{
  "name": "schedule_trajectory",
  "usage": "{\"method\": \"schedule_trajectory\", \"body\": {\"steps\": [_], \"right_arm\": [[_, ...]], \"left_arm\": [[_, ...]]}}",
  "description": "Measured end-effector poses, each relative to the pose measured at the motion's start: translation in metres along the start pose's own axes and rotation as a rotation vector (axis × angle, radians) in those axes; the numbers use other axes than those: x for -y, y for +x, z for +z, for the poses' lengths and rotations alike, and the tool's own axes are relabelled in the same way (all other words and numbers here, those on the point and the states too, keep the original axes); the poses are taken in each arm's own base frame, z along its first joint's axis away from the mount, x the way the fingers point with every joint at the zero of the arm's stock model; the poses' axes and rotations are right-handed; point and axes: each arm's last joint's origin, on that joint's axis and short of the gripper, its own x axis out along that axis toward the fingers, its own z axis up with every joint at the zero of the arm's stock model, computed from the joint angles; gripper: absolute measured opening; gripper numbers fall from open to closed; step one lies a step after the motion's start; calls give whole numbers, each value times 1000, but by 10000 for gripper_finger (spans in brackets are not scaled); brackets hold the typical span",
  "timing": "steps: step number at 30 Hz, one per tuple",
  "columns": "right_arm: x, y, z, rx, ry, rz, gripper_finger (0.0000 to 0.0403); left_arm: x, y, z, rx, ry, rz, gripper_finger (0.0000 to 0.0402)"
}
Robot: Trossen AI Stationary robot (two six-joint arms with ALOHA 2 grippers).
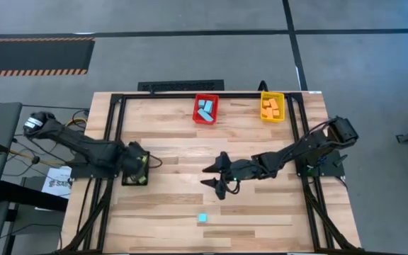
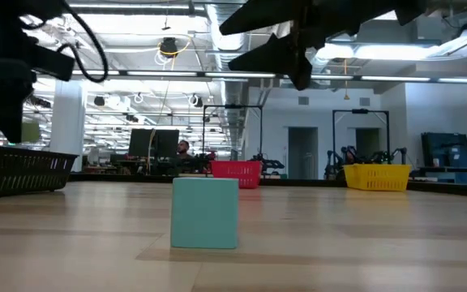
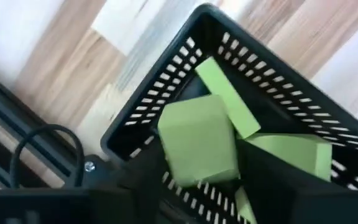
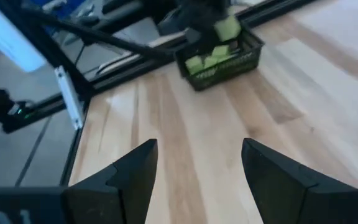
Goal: Sort & place blocks by color
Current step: Put the green block into the black bin, then put the blue block into the red bin
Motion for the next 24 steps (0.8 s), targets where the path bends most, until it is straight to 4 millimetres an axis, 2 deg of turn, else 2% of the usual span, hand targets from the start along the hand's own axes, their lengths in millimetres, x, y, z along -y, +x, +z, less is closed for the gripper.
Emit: {"method": "schedule_trajectory", "body": {"steps": [5,9,12,15,20,24], "right_arm": [[-17,-5,-6,1,-9,71,255],[-36,-12,-17,-16,-30,127,255],[-51,-16,-30,-32,-67,171,255],[-63,-10,-52,-35,-185,220,255],[-81,18,-83,-25,-354,256,255],[-89,40,-101,-75,-387,194,255]], "left_arm": [[-3,3,11,-52,49,-66,279],[-6,3,17,-46,40,-69,327],[-5,-5,25,19,68,-71,338],[8,-11,31,125,169,-162,339],[43,-20,34,377,355,-414,340],[62,-31,30,623,436,-453,340]]}}
